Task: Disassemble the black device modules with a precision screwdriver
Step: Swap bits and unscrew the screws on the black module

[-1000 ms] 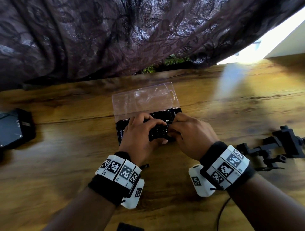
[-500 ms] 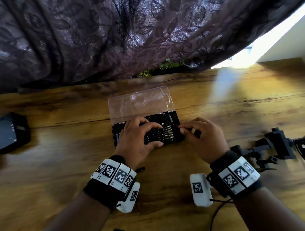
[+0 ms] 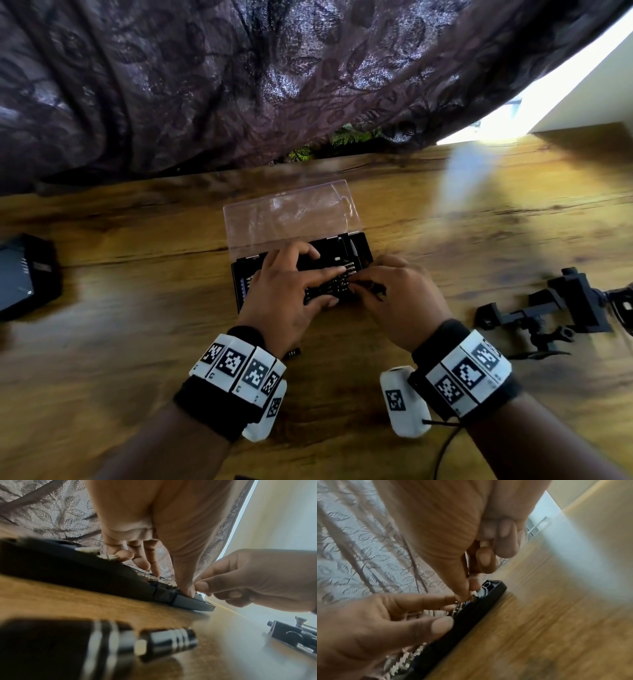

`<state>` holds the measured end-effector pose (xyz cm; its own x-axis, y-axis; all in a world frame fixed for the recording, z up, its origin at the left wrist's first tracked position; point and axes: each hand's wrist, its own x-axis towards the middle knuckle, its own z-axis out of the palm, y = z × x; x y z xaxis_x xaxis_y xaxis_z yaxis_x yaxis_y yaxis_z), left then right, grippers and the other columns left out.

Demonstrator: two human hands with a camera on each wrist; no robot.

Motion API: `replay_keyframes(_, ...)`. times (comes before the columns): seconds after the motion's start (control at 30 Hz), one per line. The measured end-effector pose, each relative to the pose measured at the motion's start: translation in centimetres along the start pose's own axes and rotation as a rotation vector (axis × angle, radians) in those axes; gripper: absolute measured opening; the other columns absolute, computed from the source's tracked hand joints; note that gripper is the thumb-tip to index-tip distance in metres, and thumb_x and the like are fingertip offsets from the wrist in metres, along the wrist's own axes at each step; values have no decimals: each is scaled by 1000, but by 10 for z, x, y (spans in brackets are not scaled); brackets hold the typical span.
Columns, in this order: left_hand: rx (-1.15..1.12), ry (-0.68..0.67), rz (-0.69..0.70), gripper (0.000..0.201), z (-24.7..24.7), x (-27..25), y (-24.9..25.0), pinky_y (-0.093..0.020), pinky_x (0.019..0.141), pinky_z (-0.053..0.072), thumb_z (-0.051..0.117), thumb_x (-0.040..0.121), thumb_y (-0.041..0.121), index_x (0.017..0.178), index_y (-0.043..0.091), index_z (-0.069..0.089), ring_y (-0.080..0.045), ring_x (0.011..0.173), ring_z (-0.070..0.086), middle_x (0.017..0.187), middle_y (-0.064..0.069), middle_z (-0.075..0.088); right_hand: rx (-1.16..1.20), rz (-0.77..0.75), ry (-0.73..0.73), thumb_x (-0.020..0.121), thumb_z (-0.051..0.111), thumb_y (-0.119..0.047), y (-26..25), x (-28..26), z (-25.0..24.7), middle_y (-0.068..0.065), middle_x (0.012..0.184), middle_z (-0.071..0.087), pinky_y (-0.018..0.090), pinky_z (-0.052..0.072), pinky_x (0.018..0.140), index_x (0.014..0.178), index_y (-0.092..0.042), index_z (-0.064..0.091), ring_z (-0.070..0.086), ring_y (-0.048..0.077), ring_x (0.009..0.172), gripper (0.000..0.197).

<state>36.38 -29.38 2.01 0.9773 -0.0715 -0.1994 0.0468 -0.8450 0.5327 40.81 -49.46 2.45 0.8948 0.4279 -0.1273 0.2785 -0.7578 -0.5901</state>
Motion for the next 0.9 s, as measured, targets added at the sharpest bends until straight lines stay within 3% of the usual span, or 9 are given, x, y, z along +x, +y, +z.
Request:
replay_keyframes(0.13, 26, -12, 1, 46, 0, 0, 0, -47, 103, 45, 71, 88, 49, 133, 52, 60, -12, 124, 35, 138, 14, 38, 148, 112, -65, 91, 73, -30, -8, 5, -3, -14, 94, 70, 8, 44, 69, 99, -30, 78, 61, -3, 83, 10)
replay_keyframes(0.2, 27, -21, 2, 44, 0, 1, 0, -47, 104, 45, 69, 89, 51, 132, 53, 60, -12, 127, 33, 139, 14, 37, 182, 142, -80, 89, 75, -29, -10, 8, -2, -16, 87, 71, 6, 45, 63, 96, -30, 78, 62, -6, 79, 7)
replay_keyframes(0.3, 17, -20, -2, 42, 0, 2, 0, -48, 106, 44, 70, 89, 50, 130, 52, 61, -11, 131, 32, 138, 15, 37, 153, 160, -95, 88, 76, -28, -13, 11, -1, -17, 84, 70, 7, 45, 59, 92, -29, 78, 62, -5, 75, 5)
replay_keyframes(0.4, 13, -14, 12, 42, -1, 3, 0, -48, 104, 45, 69, 89, 52, 130, 53, 61, -12, 130, 33, 136, 14, 38, 64, 83, -48, 85, 76, -30, -15, 11, -3, -15, 81, 65, 9, 40, 59, 84, -26, 76, 58, -3, 72, 4)
replay_keyframes(0.5, 19, -10, 15, 42, -2, 3, 0, -48, 104, 46, 69, 88, 53, 130, 53, 61, -13, 131, 34, 136, 13, 39, 26, 4, -8, 84, 76, -30, -12, 9, -2, -13, 81, 63, 16, 47, 62, 79, -23, 73, 57, 1, 71, 9)
replay_keyframes(0.63, 21, -19, 7, 41, -2, 2, 0, -47, 105, 45, 68, 89, 54, 130, 53, 61, -12, 132, 33, 137, 14, 38, -32, -130, -19, 85, 76, -24, -14, 5, 2, -10, 87, 63, 26, 55, 65, 88, -21, 74, 58, 7, 72, 4)
replay_keyframes(0.77, 0, -2, 9, 39, -1, 2, 0, -48, 104, 45, 69, 89, 52, 128, 54, 62, -12, 130, 35, 135, 14, 39, -17, -28, -53, 91, 72, -27, -14, 6, 3, -7, 94, 69, 18, 47, 71, 98, -23, 79, 60, 8, 79, 11)
replay_keyframes(0.9, 7, -3, 13, 40, 0, 3, -1, -49, 102, 47, 71, 88, 52, 127, 54, 62, -13, 129, 36, 135, 14, 39, 36, -18, -22, 90, 72, -23, -10, 8, 4, -6, 90, 70, 7, 41, 65, 90, -20, 79, 59, 6, 76, 8)
